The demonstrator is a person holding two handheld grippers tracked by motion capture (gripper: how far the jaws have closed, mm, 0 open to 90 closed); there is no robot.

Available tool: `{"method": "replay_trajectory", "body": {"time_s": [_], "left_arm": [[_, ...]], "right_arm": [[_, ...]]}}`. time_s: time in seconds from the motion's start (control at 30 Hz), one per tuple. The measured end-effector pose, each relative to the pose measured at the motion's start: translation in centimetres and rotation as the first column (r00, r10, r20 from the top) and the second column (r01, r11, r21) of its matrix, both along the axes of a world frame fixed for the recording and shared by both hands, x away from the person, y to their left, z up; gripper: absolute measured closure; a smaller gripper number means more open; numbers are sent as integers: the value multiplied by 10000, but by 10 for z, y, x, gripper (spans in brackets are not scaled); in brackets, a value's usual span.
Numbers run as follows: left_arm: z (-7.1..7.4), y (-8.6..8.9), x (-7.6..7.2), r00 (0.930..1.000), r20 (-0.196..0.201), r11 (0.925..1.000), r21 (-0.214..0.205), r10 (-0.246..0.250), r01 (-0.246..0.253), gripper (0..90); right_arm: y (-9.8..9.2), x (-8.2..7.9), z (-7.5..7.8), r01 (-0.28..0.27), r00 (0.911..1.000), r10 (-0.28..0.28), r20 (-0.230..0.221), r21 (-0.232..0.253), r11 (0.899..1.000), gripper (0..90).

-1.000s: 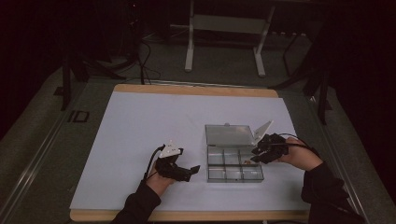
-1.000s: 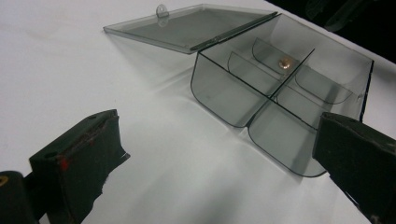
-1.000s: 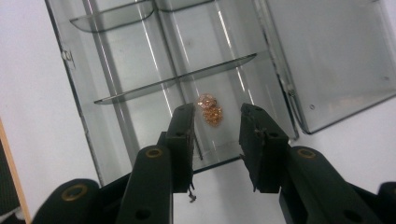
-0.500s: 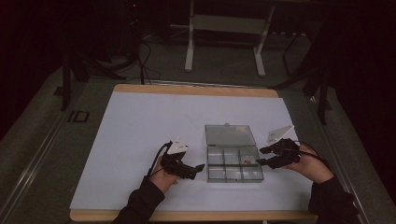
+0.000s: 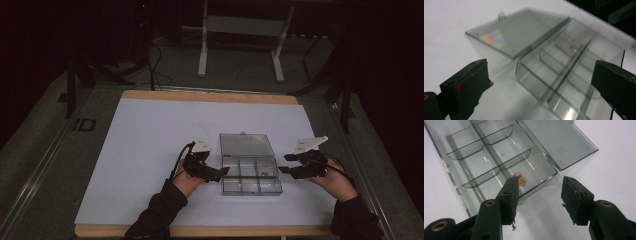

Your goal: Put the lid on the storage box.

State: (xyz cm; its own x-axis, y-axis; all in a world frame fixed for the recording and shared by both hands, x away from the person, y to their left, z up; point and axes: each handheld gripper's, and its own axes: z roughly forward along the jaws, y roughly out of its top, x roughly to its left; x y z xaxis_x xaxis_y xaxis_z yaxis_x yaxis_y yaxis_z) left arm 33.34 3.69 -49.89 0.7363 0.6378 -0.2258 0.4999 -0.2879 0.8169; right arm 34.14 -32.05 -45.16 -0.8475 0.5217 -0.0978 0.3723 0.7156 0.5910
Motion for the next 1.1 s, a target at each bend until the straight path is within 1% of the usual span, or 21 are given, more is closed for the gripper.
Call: {"method": "replay_trajectory", "body": {"time_s": [0.03, 0.07, 0.13, 0.27, 0.4, 0.43, 0.47, 0.5, 0.6, 0.63, 0.67, 0.73, 0.8, 0.83, 0.9, 0.93, 0.97, 1.0, 1.03, 1.07, 1.1], "left_arm": [[1, -1, 3, 10000, -23, 10000, -9, 65, -65, 20], [2, -2, 6, 10000, -18, 10000, -24, 7, -7, 21], [4, -6, 11, 10000, 38, 9997, 213, 70, -71, 21], [8, -10, 25, 9998, 10, 9998, 33, 204, -204, 21], [8, -14, 39, 9982, -159, 9983, -105, 571, -572, 23], [7, -15, 42, 9971, -192, 9972, -78, 738, -740, 43], [6, -15, 46, 9957, -285, 9959, -161, 884, -889, 46], [5, -15, 49, 9953, -435, 9957, -302, 860, -873, 50], [0, -17, 58, 9914, -775, 9936, -316, 1059, -1086, 72], [-2, -18, 61, 9891, -955, 9927, -338, 1125, -1161, 89], [-4, -18, 64, 9857, -1148, 9912, -338, 1230, -1276, 134], [-8, -19, 69, 9812, -1382, 9895, -334, 1346, -1405, 152], [-14, -20, 74, 9728, -1729, 9866, -259, 1541, -1608, 179], [-17, -20, 77, 9681, -1947, 9857, -273, 1579, -1662, 212], [-21, -20, 80, 9624, -2127, 9841, -185, 1688, -1767, 234], [-24, -20, 82, 9570, -2332, 9835, -129, 1723, -1802, 249], [-27, -20, 83, 9525, -2517, 9829, -209, 1717, -1827, 251], [-29, -20, 85, 9477, -2718, 9830, -267, 1676, -1815, 279], [-32, -20, 85, 9439, -2886, 9834, -354, 1602, -1778, 298], [-34, -20, 86, 9403, -3100, 9844, -573, 1406, -1661, 300], [-36, -20, 86, 9384, -3176, 9841, -655, 1363, -1652, 310]], "right_arm": [[-1, 0, 0, 66, 10000, -66, -11, 67, 10000, 475], [-1, 1, -1, 113, 9999, -114, 21, 97, 9999, 474], [-2, 2, -1, 214, 9998, -215, 25, 119, 9997, 475], [-3, 3, -2, 335, 9994, -336, 62, 131, 9994, 475], [-4, 5, -2, 430, 9989, -433, 156, 235, 9988, 475], [-4, 5, -2, 462, 9988, -466, 157, 249, 9986, 475], [-4, 5, -2, 503, 9986, -507, 133, 284, 9983, 475], [-4, 6, -2, 484, 9987, -488, 166, 276, 9984, 475], [-3, 7, -2, 521, 9984, -526, 187, 263, 9983, 475], [-2, 7, -2, 508, 9985, -513, 197, 261, 9984, 475], [-2, 7, -1, 505, 9985, -510, 205, 263, 9984, 475], [-1, 7, -2, 480, 9985, -486, 232, 277, 9985, 475], [0, 7, -2, 478, 9985, -485, 248, 257, 9985, 475], [1, 8, -2, 446, 9986, -453, 274, 252, 9987, 476], [2, 7, -3, 455, 9985, -461, 296, 205, 9988, 476], [1, 8, -3, 448, 9985, -454, 315, 189, 9988, 477], [1, 8, -4, 468, 9984, -475, 307, 239, 9986, 477], [1, 8, -4, 501, 9982, -508, 325, 229, 9985, 479], [1, 8, -4, 545, 9980, -552, 321, 240, 9982, 480], [1, 8, -3, 550, 9979, -558, 313, 264, 9981, 480], [1, 8, -3, 560, 9979, -569, 319, 281, 9980, 481]]}}
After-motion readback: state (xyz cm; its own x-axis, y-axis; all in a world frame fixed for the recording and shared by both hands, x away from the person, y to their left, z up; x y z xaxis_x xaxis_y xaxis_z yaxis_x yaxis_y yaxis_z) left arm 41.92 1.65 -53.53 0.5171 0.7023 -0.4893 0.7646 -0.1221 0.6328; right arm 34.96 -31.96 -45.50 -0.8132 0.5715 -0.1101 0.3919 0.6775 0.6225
